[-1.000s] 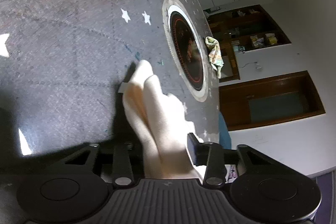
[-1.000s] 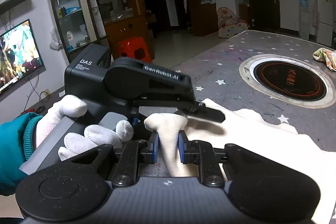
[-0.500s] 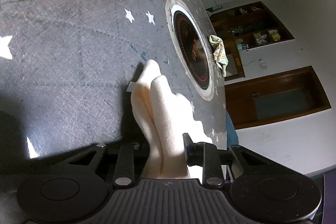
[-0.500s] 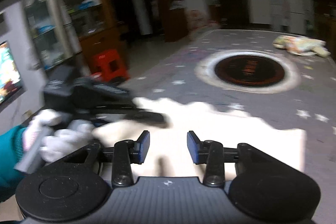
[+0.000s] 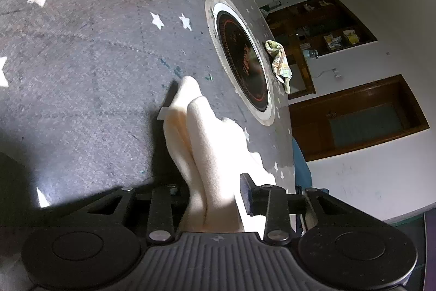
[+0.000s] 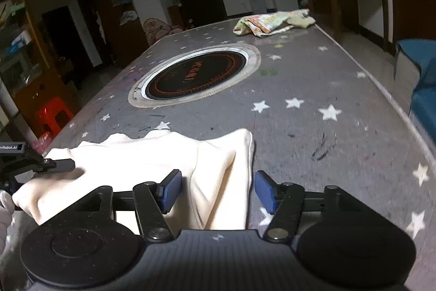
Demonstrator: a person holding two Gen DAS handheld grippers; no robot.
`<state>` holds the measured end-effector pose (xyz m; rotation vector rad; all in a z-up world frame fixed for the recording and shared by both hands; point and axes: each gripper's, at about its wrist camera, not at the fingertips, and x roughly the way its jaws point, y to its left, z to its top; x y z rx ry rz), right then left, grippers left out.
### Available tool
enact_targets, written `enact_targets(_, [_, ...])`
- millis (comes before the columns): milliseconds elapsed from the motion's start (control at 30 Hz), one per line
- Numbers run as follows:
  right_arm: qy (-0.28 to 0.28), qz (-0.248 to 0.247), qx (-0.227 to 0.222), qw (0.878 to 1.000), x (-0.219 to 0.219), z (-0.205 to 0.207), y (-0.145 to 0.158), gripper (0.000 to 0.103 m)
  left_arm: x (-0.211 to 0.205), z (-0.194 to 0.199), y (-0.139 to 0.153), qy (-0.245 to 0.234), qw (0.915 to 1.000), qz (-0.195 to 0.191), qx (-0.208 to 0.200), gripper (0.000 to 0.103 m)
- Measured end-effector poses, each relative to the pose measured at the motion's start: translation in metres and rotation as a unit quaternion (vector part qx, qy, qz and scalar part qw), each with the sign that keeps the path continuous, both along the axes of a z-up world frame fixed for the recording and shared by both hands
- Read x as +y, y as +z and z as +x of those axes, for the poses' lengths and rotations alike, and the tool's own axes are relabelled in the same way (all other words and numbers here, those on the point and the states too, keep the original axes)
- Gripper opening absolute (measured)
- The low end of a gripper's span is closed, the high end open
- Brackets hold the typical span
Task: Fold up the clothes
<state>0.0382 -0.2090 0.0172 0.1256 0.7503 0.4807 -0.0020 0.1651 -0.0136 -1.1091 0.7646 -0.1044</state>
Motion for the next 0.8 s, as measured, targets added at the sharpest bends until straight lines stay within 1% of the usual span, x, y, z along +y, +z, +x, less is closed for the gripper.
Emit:
enact_targets(167, [0.002, 0.024, 0.012, 1.000, -0.002, -0.003, -0.004, 0.064, 0.000, 0.000, 0.000, -0.002, 1.0000, -0.002, -0.003, 0.041])
enact_targets(233, [0.008, 0.036, 0.017, 0.999, -0.002, -0.005, -0.004, 0.061, 0.000, 0.000, -0.001, -0.002, 1.0000, -0.003, -0.003, 0.041])
enact_targets(300, [0.014, 0.053, 0.028, 0.998, -0.002, -0.004, -0.004, 0.042, 0.000, 0.000, -0.001, -0.003, 1.0000, -0.001, -0.005, 0.041])
enact_targets(400, [0.008, 0.079, 0.040, 0.996, -0.008, -0.004, -0.005, 0.030, 0.000, 0.001, -0.001, -0.004, 1.0000, -0.002, -0.007, 0.039])
enact_targets(533, [-0.001, 0.099, 0.045, 0.994, -0.018, -0.005, -0.006, 0.030, 0.000, 0.001, -0.001, -0.004, 1.0000, -0.004, -0.007, 0.039])
enact_targets(600, [-0.002, 0.102, 0.048, 0.994, -0.022, -0.004, -0.008, 0.041, 0.000, 0.002, -0.001, -0.004, 0.9999, -0.005, -0.007, 0.040])
enact_targets(667, [-0.002, 0.104, 0.051, 0.993, -0.025, -0.004, -0.010, 0.043, 0.001, 0.002, -0.002, -0.004, 0.9999, -0.008, -0.007, 0.040])
enact_targets(800, [0.013, 0.100, 0.050, 0.994, -0.022, -0.004, -0.011, 0.043, 0.002, 0.003, -0.003, -0.007, 0.9999, -0.010, -0.006, 0.041])
